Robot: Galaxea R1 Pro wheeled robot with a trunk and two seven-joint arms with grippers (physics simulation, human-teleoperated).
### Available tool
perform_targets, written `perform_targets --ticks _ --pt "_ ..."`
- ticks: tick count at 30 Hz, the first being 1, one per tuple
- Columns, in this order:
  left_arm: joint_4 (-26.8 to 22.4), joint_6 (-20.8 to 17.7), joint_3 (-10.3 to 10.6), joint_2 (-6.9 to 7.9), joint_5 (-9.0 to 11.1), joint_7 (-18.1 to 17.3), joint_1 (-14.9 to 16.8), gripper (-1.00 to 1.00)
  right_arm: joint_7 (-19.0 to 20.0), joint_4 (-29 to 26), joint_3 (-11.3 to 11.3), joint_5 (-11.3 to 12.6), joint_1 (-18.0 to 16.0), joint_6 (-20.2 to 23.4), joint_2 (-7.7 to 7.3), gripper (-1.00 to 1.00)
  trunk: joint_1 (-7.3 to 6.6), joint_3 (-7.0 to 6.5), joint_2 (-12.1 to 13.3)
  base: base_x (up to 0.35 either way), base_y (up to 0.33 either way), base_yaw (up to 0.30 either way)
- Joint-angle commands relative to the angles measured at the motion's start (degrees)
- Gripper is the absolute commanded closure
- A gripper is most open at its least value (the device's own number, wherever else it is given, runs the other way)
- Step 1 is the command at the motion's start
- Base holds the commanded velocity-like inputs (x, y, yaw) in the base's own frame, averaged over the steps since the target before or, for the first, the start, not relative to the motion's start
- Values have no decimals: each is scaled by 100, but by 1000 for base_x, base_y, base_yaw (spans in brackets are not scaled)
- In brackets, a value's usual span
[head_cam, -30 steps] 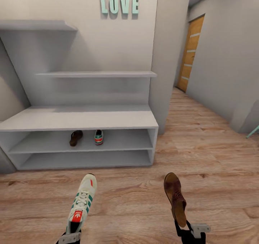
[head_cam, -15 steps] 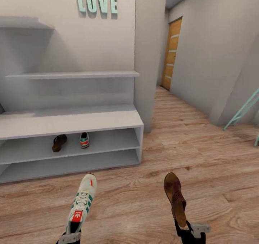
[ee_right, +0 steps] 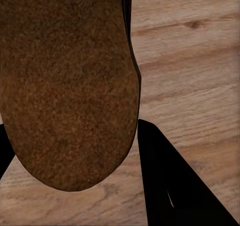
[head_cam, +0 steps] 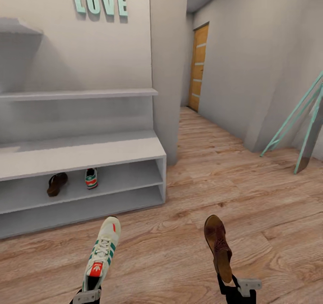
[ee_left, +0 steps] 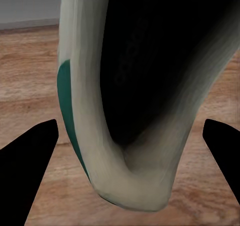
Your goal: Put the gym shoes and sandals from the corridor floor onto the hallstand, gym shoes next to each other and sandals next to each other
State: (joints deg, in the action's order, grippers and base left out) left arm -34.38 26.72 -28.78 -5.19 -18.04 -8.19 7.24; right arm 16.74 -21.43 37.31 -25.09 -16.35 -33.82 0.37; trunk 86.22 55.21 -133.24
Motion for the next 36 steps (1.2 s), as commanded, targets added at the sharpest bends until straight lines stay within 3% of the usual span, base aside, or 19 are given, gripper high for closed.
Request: perform_targets --ticks 1,21,22,23,24,25,27,30,33,36 --pt "-3 18 -49 -8 -32 -51 6 100 57 -1 48 2 -6 -5 5 100 -1 5 -2 0 0 -22" --pt "23 2 -117 42 -49 -14 21 100 57 -11 52 9 -7 -11 10 100 -1 5 -2 0 0 -2" --pt "19 -132 -69 148 -75 24 214 100 35 -53 99 25 -6 -1 -149 100 -1 5 -2 0 0 0" --pt "21 -220 -65 149 -82 25 350 100 34 -61 108 35 -7 7 -267 100 -1 5 -2 0 0 0" --pt "24 -490 -64 154 -117 26 577 100 32 -71 117 56 -8 18 -491 100 -1 5 -2 0 0 0" --pt "25 -616 -65 155 -132 28 652 100 32 -73 119 61 -8 21 -565 100 -1 5 -2 0 0 0" --pt "24 -1384 -66 128 -177 31 1028 100 27 -129 124 126 -8 40 -889 100 -1 5 -2 0 0 0" --pt "21 -1961 -71 102 -185 29 1371 100 18 -264 126 274 -8 157 -1131 100 -1 5 -2 0 0 0" --pt "26 -2574 -74 50 -190 41 1899 100 25 -506 125 656 -8 751 -1451 100 -1 5 -2 0 0 0" --pt "27 -2871 -75 8 -190 48 2185 100 35 -662 122 915 -8 1235 -1592 100 -1 5 -2 0 0 0"
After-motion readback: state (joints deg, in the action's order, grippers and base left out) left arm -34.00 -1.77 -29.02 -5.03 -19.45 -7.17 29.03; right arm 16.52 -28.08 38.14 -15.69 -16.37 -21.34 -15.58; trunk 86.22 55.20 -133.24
